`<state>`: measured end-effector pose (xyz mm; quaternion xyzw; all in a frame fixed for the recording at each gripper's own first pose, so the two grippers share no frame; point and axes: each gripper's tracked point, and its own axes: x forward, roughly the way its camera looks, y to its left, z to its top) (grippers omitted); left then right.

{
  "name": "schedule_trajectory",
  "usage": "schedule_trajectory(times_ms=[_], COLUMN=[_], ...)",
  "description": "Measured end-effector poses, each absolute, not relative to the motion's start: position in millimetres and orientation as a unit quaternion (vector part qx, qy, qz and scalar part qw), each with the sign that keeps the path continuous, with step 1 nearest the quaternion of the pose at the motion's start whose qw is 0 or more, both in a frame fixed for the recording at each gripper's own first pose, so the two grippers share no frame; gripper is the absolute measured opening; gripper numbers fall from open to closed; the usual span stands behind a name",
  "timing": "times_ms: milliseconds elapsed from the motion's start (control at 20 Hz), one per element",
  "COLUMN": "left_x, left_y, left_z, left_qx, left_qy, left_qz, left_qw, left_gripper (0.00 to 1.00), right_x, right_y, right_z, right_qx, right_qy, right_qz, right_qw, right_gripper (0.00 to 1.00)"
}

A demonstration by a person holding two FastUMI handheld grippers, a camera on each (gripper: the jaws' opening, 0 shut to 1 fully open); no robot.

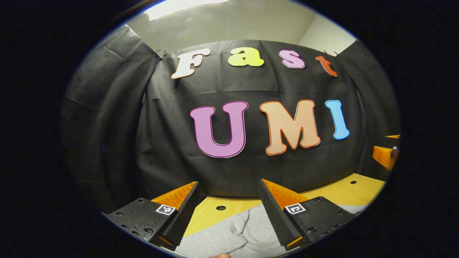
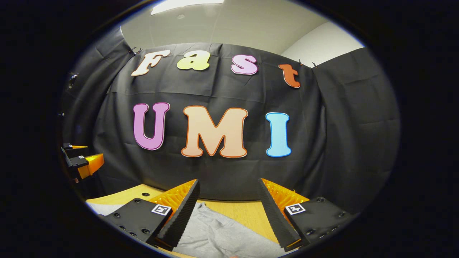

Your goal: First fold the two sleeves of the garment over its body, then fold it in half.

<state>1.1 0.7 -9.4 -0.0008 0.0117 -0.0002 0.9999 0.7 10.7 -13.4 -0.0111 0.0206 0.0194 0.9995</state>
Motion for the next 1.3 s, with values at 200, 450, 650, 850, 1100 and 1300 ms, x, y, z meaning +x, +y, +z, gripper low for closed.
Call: schedule_trajectory(times_ms=[200,450,650,850,1100,1300], left_x=[3,4,1,0,-1,1], left_y=[-2,-8,-9,-11,-17,-27], left_z=[-8,-10,-14,-21,-19,-20], left_qx=[0.001,-0.003,-0.001,0.000,0.003,0.002], left_qy=[0.008,0.009,0.012,0.024,0.023,0.022], left_qz=[-0.001,-0.005,-0.005,-0.003,-0.009,-0.019], left_qw=[1.000,1.000,1.000,1.000,1.000,1.000], left_gripper=[0.95,0.94,0.95,0.94,0.94,0.94], right_x=[1,5,4,-5,-24,-48], right_y=[2,-30,-71,-111,-167,-194], right_z=[-15,-28,-50,-75,-116,-160], right_qx=[-0.011,-0.010,-0.035,-0.046,-0.046,-0.045], right_qy=[0.023,0.042,0.064,0.090,0.140,0.197], right_qz=[0.011,-0.018,-0.051,-0.080,-0.132,-0.149], right_qw=[1.000,0.999,0.996,0.992,0.980,0.968], right_gripper=[1.00,1.00,1.00,0.99,1.00,1.00])
